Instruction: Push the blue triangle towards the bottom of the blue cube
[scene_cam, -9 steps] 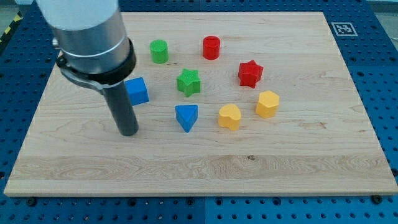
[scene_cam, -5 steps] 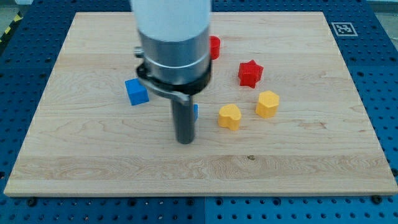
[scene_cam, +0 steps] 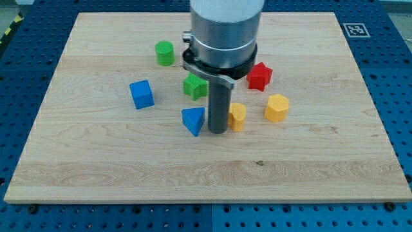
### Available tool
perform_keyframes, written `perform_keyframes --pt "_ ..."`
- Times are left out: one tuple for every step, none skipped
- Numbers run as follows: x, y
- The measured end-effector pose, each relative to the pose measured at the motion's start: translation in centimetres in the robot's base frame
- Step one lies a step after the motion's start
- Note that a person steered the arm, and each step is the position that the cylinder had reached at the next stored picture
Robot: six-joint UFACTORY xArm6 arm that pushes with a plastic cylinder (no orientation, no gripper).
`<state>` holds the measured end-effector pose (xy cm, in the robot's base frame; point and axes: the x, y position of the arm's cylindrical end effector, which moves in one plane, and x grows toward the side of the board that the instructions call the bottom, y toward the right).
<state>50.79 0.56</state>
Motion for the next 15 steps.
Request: perform_keyframes --pt "0.2 -3.1" --pt "0.2 -5.1" --pt "0.2 -6.5" --pt "0.2 -7.6" --pt "-0.7 -5.7" --pt "-3.7 -5.2" --pt "-4.1 -8.5" --pt "-4.1 -10.3" --pt "-4.1 -9.9" --pt "-4.4 -7.0" --pt "-6.6 -6.6" --pt "-6.6 -8.1" --pt "-6.6 -9.5" --pt "-6.6 -9.9" --pt "-6.5 -10.8"
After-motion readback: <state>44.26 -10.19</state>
